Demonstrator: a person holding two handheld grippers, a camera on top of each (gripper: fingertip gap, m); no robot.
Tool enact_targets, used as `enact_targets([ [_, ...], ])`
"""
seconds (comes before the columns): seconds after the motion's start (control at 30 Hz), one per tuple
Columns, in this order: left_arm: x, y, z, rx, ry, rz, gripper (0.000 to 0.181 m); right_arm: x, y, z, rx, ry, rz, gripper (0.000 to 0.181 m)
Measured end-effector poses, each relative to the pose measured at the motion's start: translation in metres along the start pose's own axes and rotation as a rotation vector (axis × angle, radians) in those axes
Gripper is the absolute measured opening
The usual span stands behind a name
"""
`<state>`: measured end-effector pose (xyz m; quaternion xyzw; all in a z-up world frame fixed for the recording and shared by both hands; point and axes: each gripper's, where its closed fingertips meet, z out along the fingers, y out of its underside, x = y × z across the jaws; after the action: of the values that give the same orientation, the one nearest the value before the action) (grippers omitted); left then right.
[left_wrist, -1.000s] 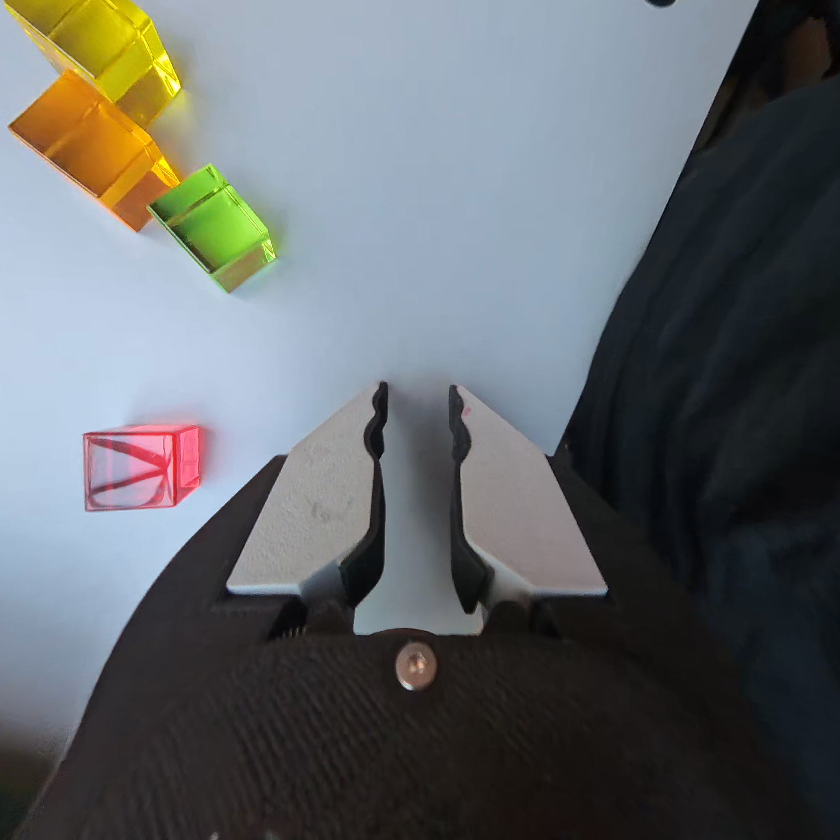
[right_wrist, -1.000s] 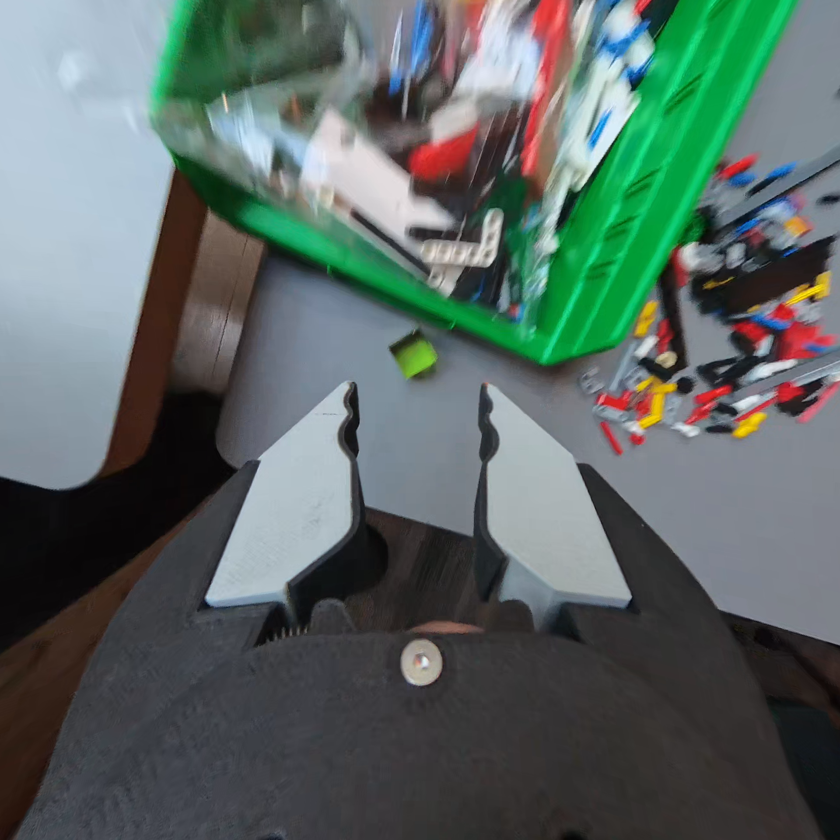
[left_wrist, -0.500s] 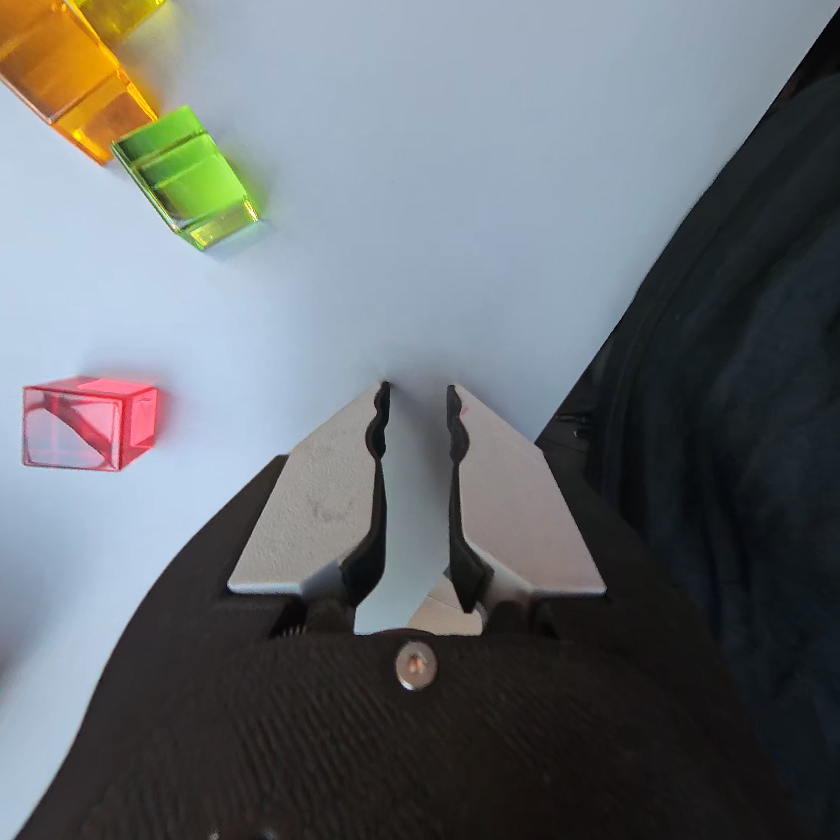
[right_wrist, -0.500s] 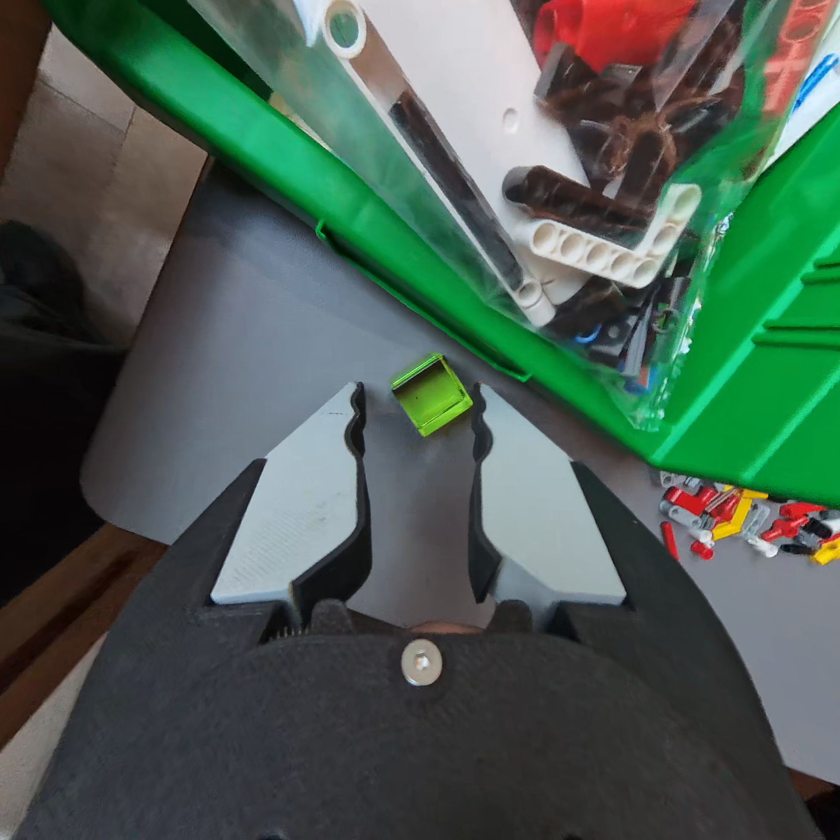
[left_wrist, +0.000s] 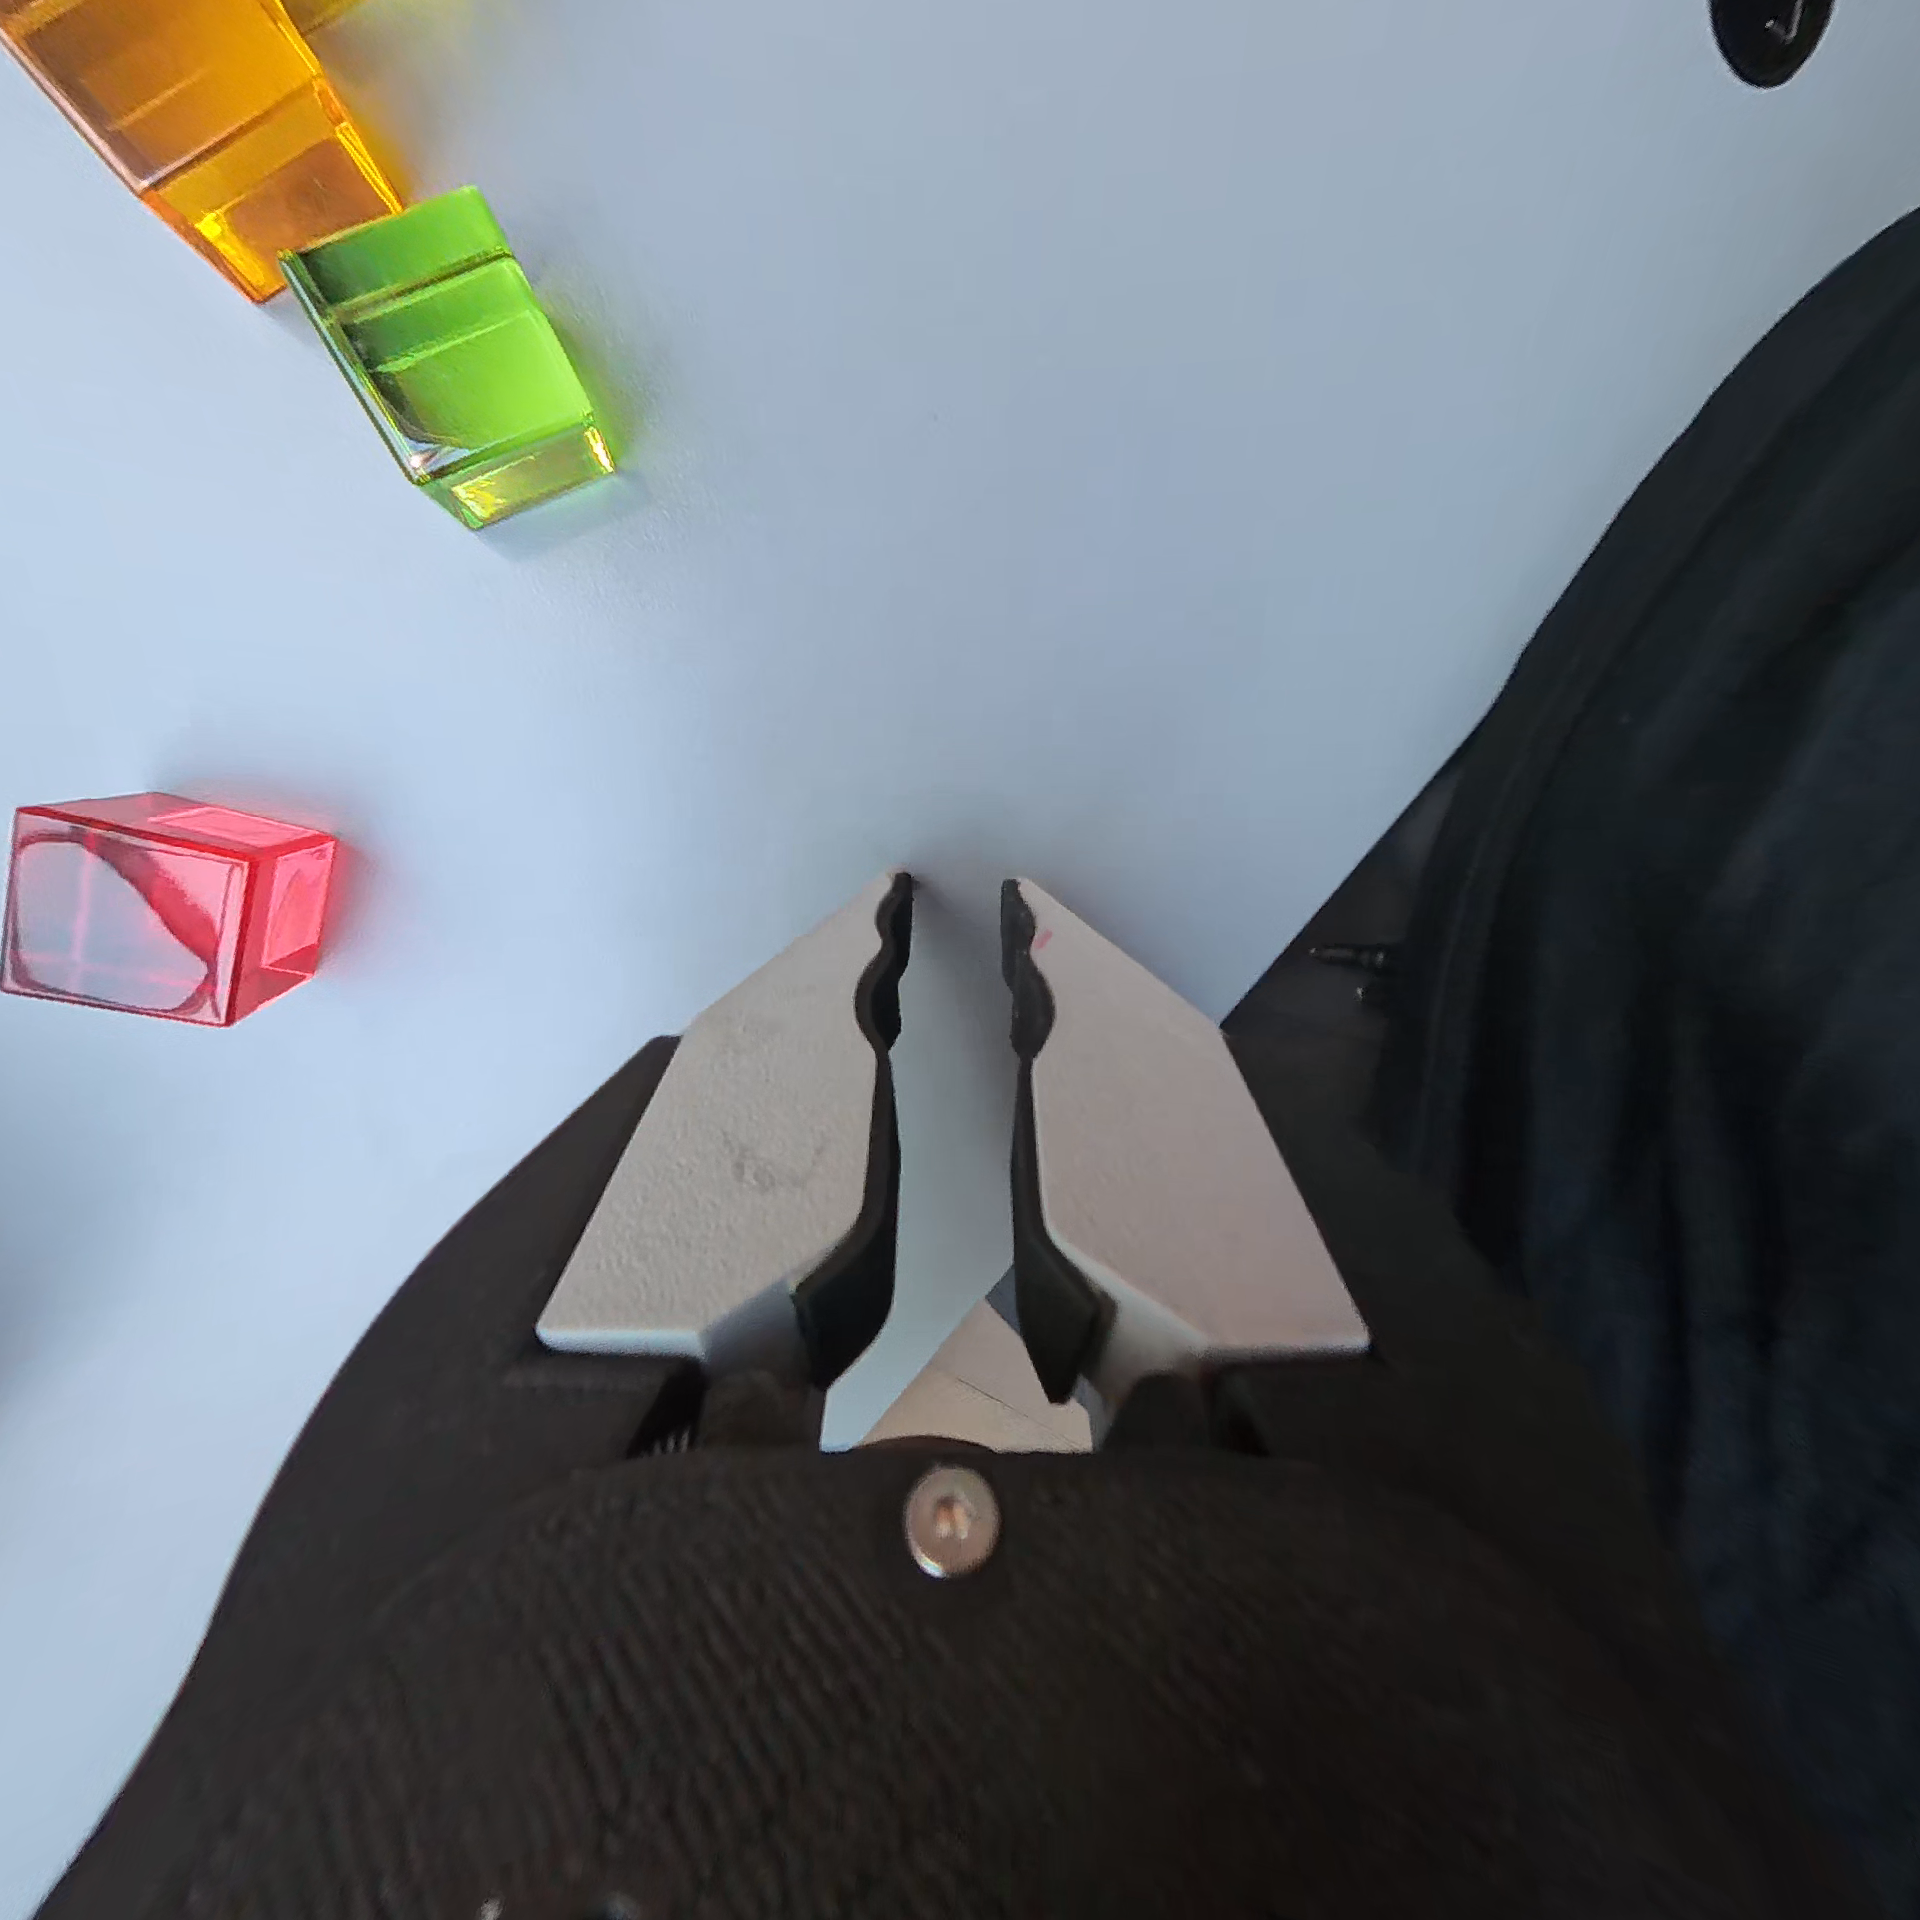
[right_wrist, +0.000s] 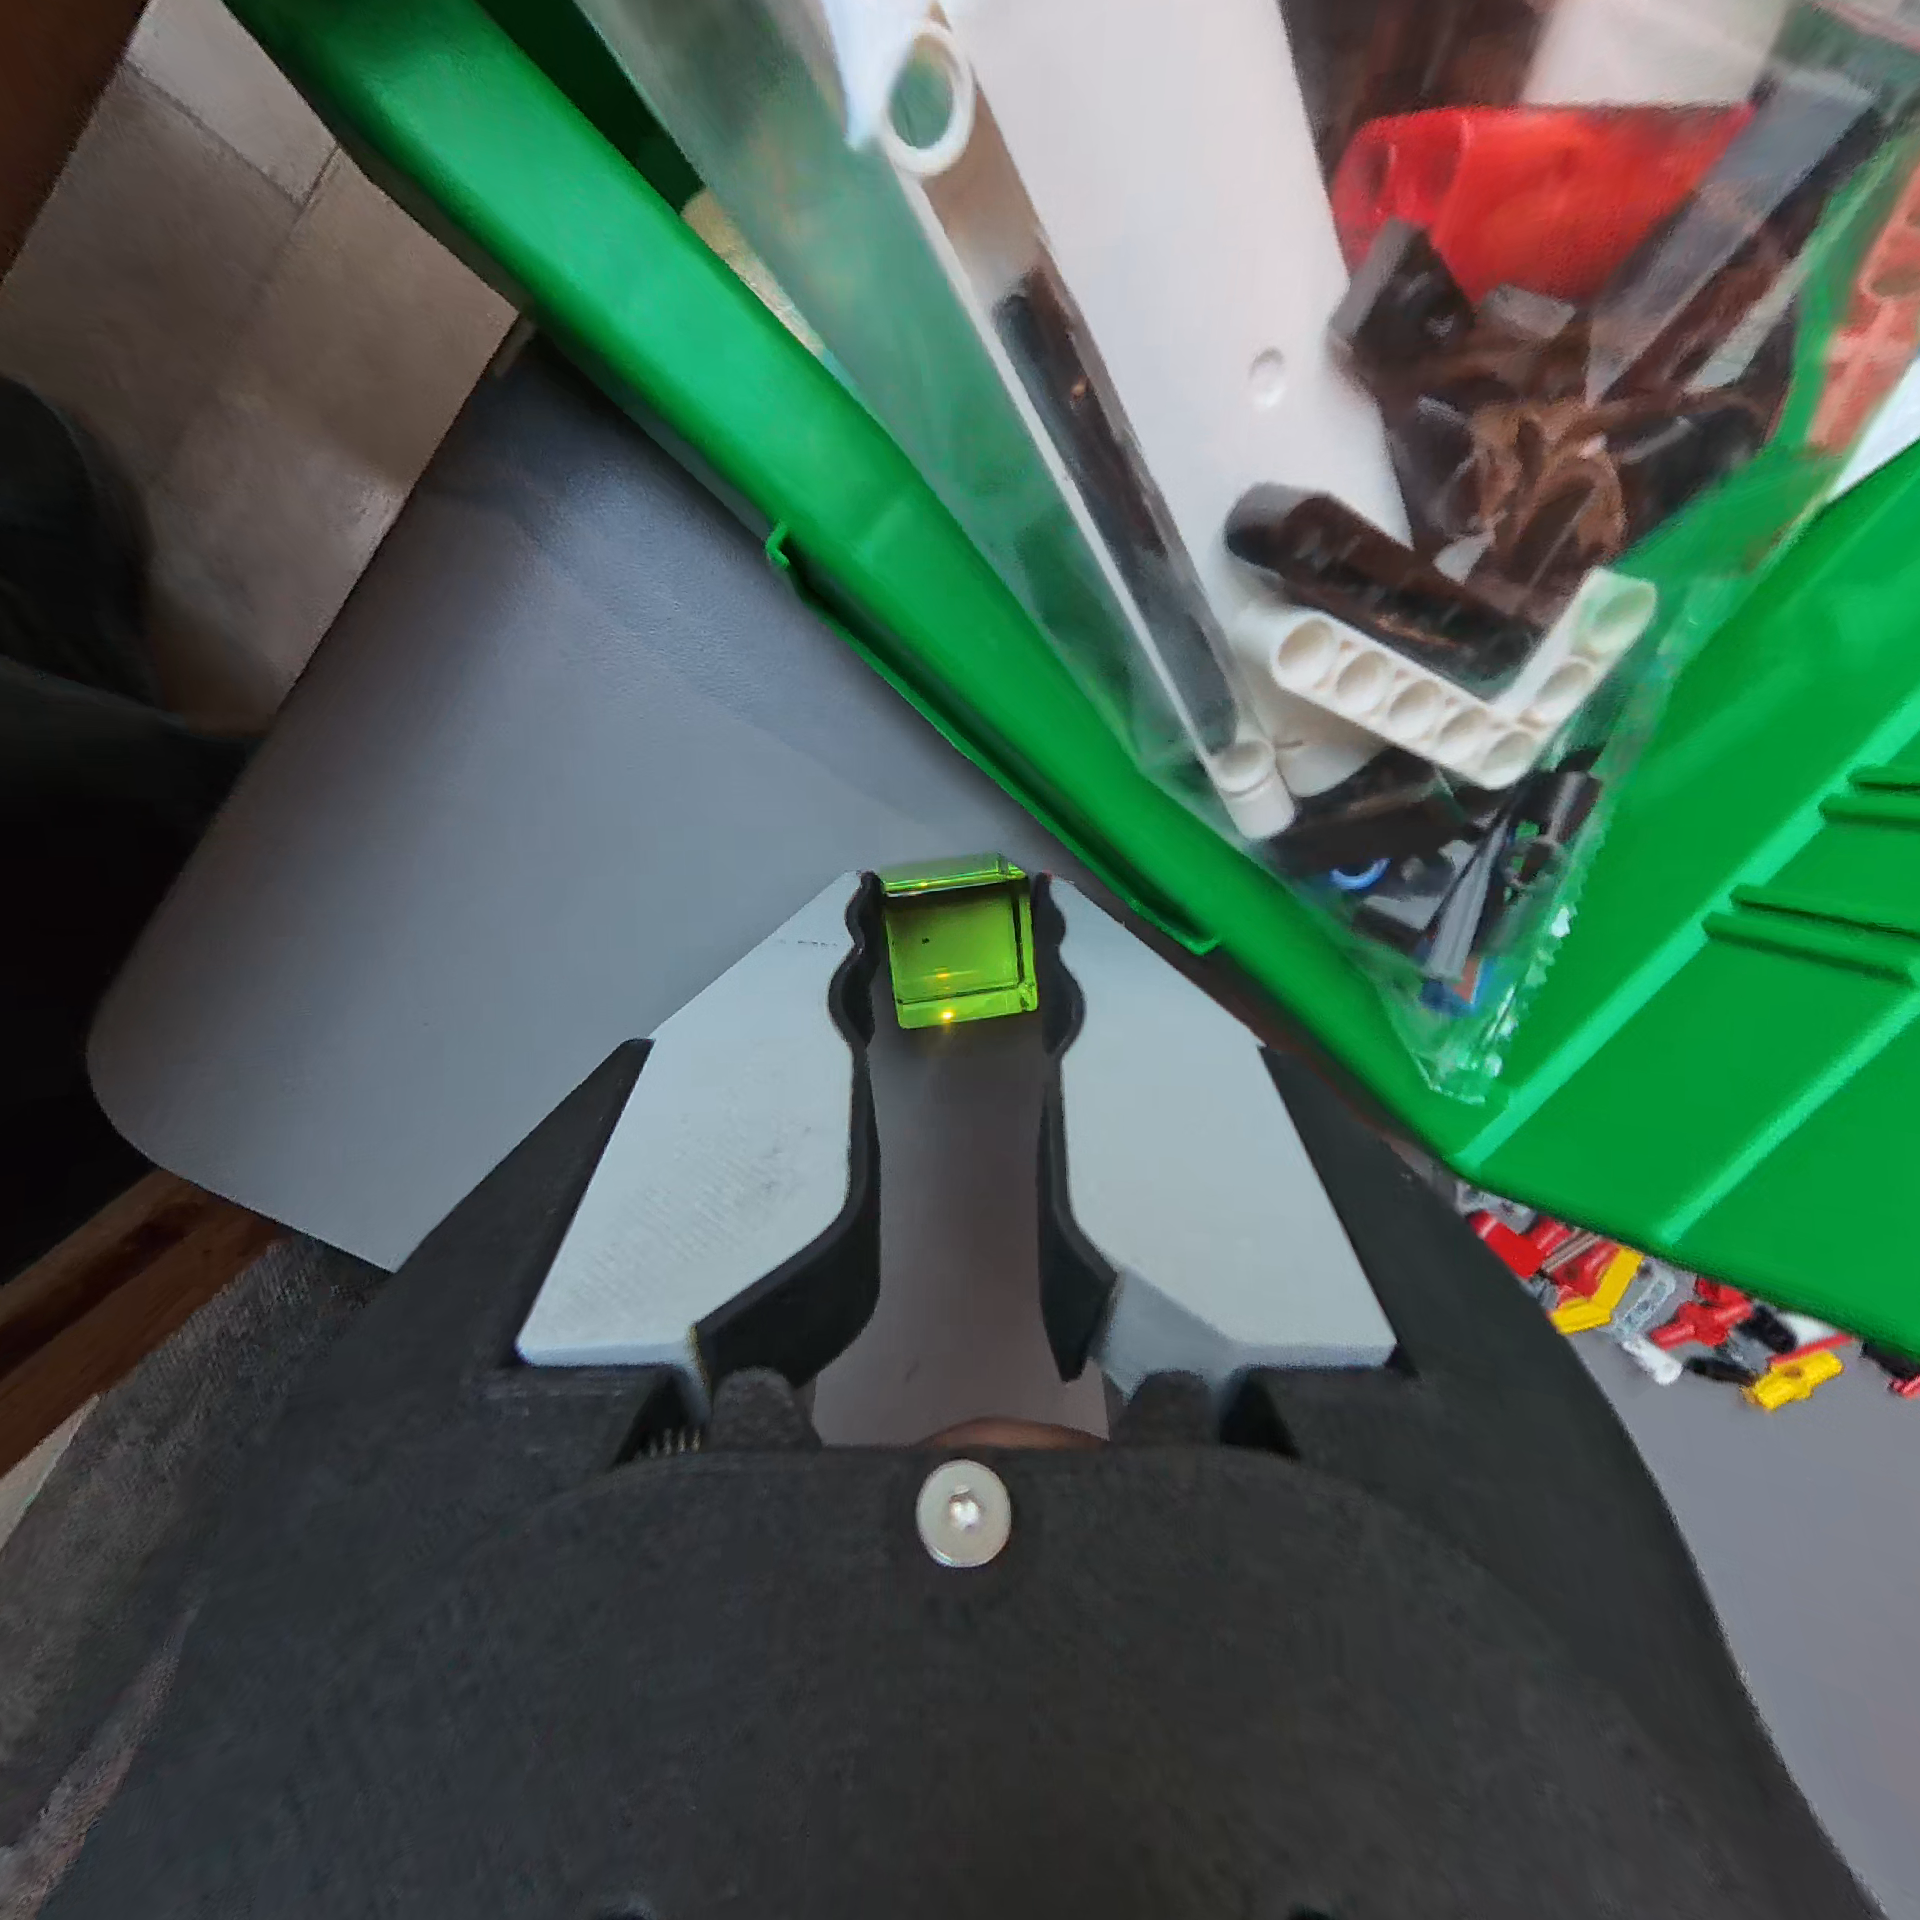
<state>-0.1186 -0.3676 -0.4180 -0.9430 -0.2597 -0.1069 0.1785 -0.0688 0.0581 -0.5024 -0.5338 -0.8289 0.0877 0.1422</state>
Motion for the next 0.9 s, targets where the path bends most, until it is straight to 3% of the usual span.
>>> enact_targets([
  [0.03, 0.000, 0.000, 0.000, 0.003, -0.005, 0.001, 0.014, 0.000, -0.001, 0.000, -0.006, -0.007, -0.013, 0.026],
  [0.37, 0.011, -0.020, 0.009, 0.069, 0.050, 0.034, 0.013, 0.003, 0.010, -0.009, -0.025, -0.037, 0.072, 0.025],
  [0.67, 0.025, -0.029, 0.014, 0.056, 0.126, 0.200, 0.022, -0.027, 0.013, -0.049, 0.039, -0.083, 0.157, 0.025],
  [0.77, 0.020, -0.027, 0.010, 0.068, 0.099, 0.250, 0.024, -0.045, -0.015, -0.075, 0.114, -0.081, 0.130, 0.025],
  [0.9, 0.015, -0.012, 0.006, 0.077, 0.096, 0.311, 0.025, -0.082, -0.097, -0.108, 0.259, -0.107, 0.030, 0.025],
])
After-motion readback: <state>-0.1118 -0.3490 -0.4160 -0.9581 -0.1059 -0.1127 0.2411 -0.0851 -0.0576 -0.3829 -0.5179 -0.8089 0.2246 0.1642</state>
